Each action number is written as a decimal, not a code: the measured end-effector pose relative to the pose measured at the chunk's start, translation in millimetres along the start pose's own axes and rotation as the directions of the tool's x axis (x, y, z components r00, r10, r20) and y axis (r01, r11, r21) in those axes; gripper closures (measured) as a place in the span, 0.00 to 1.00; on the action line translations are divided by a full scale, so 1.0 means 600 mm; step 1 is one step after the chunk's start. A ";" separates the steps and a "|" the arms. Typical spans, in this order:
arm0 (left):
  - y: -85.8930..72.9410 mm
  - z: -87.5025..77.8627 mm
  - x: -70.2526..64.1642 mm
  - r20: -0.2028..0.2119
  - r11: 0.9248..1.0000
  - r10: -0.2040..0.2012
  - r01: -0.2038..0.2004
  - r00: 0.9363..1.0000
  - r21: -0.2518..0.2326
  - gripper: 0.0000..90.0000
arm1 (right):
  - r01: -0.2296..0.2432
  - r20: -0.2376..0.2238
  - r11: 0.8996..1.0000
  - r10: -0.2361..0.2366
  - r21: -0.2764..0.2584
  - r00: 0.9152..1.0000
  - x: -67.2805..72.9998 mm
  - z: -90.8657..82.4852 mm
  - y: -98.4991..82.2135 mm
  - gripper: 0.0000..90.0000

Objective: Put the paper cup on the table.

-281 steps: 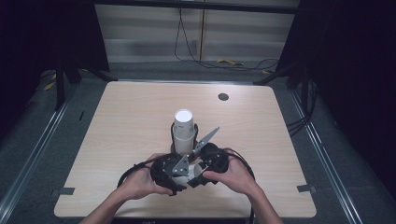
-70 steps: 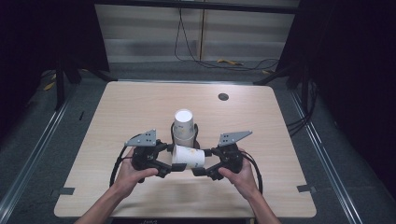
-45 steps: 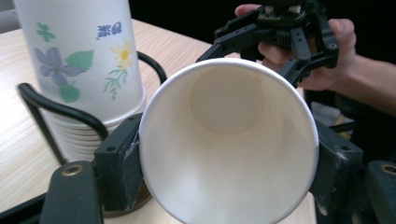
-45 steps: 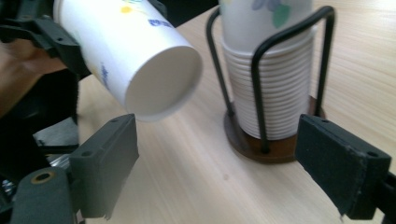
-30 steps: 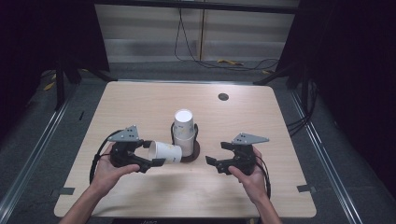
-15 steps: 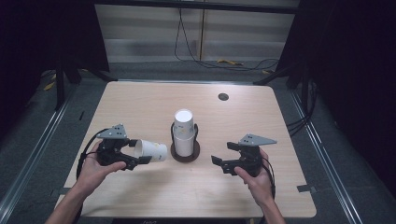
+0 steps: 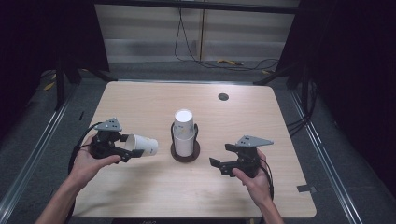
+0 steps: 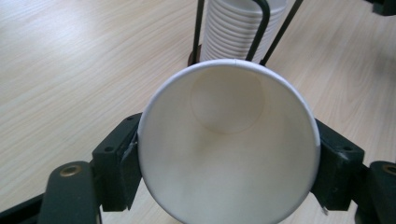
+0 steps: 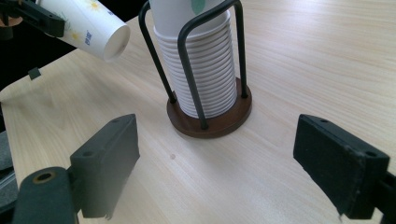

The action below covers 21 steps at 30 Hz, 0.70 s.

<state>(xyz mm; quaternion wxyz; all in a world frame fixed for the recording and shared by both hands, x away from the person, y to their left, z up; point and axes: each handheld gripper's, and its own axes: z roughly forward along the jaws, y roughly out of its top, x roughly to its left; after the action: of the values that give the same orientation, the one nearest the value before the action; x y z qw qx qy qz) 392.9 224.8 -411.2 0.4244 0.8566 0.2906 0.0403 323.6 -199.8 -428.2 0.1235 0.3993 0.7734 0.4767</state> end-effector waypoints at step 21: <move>0.052 0.024 0.016 -0.102 0.986 0.069 -0.052 0.992 0.161 0.28 | -0.004 0.005 1.000 0.004 0.001 1.000 -0.003 -0.003 -0.002 0.16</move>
<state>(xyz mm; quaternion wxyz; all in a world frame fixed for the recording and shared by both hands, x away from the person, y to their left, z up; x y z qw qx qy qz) 419.7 205.4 -398.9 0.3376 0.8925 0.2891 0.0762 323.2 -202.6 -428.7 0.1243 0.4018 0.7726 0.4757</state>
